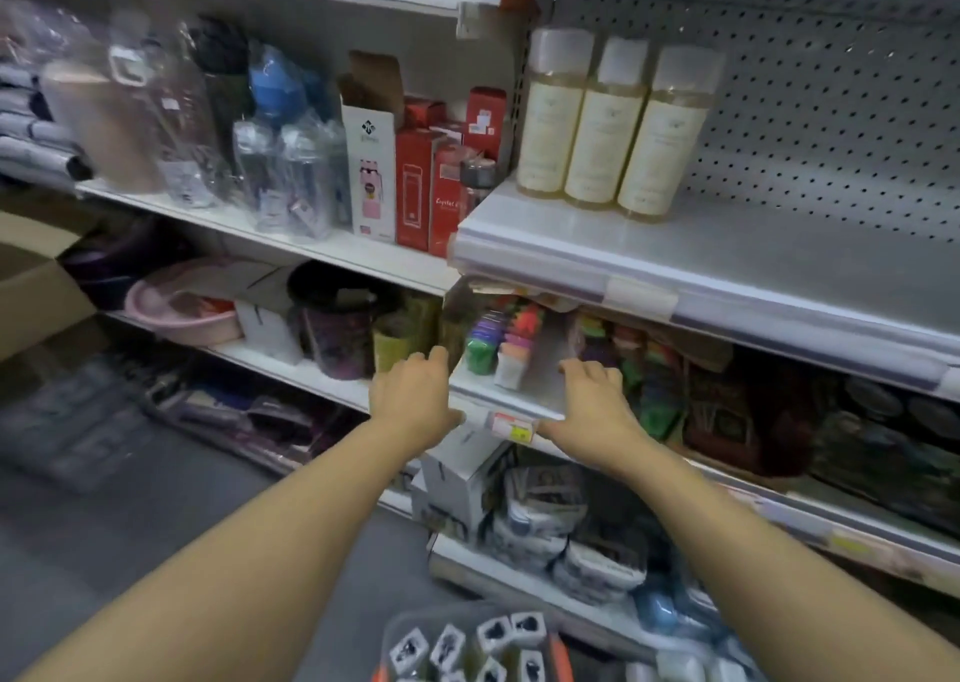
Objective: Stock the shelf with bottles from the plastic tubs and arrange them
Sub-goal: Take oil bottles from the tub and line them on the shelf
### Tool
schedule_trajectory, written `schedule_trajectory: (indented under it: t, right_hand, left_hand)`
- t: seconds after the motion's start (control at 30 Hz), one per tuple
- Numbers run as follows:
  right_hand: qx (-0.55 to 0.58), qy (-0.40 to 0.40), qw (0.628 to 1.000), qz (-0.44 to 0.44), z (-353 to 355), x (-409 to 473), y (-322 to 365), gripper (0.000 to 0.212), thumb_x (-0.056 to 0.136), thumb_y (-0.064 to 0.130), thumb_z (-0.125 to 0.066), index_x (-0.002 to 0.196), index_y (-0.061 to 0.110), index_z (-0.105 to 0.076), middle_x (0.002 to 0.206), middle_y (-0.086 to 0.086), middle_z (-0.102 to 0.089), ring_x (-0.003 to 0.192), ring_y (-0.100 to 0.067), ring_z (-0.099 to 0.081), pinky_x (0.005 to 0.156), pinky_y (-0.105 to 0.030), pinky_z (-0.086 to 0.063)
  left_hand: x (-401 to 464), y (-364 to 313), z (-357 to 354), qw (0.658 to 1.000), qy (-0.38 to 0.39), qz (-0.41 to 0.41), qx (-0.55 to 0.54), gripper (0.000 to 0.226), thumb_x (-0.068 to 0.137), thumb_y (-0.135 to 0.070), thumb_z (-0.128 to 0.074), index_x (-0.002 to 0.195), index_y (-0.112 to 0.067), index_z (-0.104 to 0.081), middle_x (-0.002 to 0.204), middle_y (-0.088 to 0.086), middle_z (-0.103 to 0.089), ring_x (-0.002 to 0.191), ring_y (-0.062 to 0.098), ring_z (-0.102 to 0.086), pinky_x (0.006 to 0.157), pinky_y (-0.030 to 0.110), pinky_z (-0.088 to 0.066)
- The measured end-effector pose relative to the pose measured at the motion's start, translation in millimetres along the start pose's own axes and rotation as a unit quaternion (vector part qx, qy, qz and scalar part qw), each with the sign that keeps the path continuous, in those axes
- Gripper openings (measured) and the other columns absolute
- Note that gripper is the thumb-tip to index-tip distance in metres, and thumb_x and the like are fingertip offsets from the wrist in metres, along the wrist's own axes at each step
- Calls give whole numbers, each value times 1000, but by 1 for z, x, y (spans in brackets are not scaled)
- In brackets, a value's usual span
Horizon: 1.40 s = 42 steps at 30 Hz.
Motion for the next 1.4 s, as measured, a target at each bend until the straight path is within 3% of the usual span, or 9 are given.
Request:
schedule_trajectory:
  t: [0.2, 0.4, 0.6, 0.83, 0.97, 1.13, 1.23, 1.4]
  right_hand:
    - [-1, 80, 997, -6, -73, -1, -25, 70, 82, 39, -66, 137, 11, -34, 139, -13, -36, 129, -31, -26, 105, -38, -33]
    - [-5, 170, 985, -13, -150, -5, -68, 72, 82, 37, -66, 139, 10, -32, 141, -14, -34, 130, -32, -25, 107, -39, -32]
    - [-15, 241, 970, -2, -225, -16, -119, 73, 82, 38, -66, 140, 11, -31, 143, -12, -33, 132, -30, -24, 107, -41, -33]
    - [-19, 312, 950, 15, -311, -29, -174, 64, 84, 34, -63, 136, 9, -34, 138, -14, -39, 129, -31, -29, 103, -34, -31]
    - [-29, 345, 938, 12, -367, -34, -200, 73, 81, 36, -67, 138, 7, -33, 137, -15, -39, 131, -34, -28, 106, -36, -29]
    - [-41, 348, 936, 30, -441, -40, -228, 67, 80, 36, -66, 134, 11, -36, 139, -12, -40, 132, -34, -29, 107, -41, -29]
    - [-61, 354, 933, 31, -485, -46, -245, 66, 78, 34, -66, 131, 7, -39, 132, -12, -44, 129, -35, -34, 101, -36, -36]
    - [-63, 367, 928, 6, -556, -55, -276, 63, 81, 21, -62, 136, 7, -34, 137, -15, -39, 128, -33, -31, 103, -37, -35]
  left_hand:
    - [-17, 17, -71, 996, 85, 40, -6, 55, 83, -41, -67, 124, -15, -42, 123, 8, -55, 114, 30, -54, 82, 37, -43]
    - [-44, 18, -158, 979, 175, 100, -37, 57, 87, -36, -66, 132, -14, -38, 126, 9, -54, 114, 30, -54, 78, 35, -41]
    - [-74, 8, -246, 961, 228, 145, -52, 58, 86, -40, -66, 130, -14, -39, 128, 9, -53, 116, 29, -53, 93, 38, -41]
    - [-108, 0, -349, 941, 266, 198, -68, 59, 85, -43, -66, 131, -17, -40, 130, 7, -53, 118, 29, -54, 94, 38, -45]
    - [-125, 2, -403, 934, 266, 221, -91, 58, 85, -41, -65, 133, -20, -40, 133, 6, -52, 122, 27, -51, 95, 37, -43]
    - [-140, 8, -475, 930, 268, 229, -104, 65, 83, -42, -68, 136, -20, -38, 132, 6, -54, 118, 27, -54, 91, 36, -44]
    - [-146, 10, -521, 925, 278, 230, -116, 66, 82, -42, -68, 136, -18, -37, 130, 7, -54, 117, 28, -54, 90, 36, -44]
    - [-153, 13, -596, 924, 286, 216, -130, 61, 82, -42, -69, 130, -16, -41, 129, 6, -54, 117, 27, -53, 90, 39, -47]
Point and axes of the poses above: each hand's wrist, its own x-axis towards the middle knuckle, its own z-axis out of the back of the hand, y = z × x, the point moved 2 cm from there along x, towards the middle knuckle
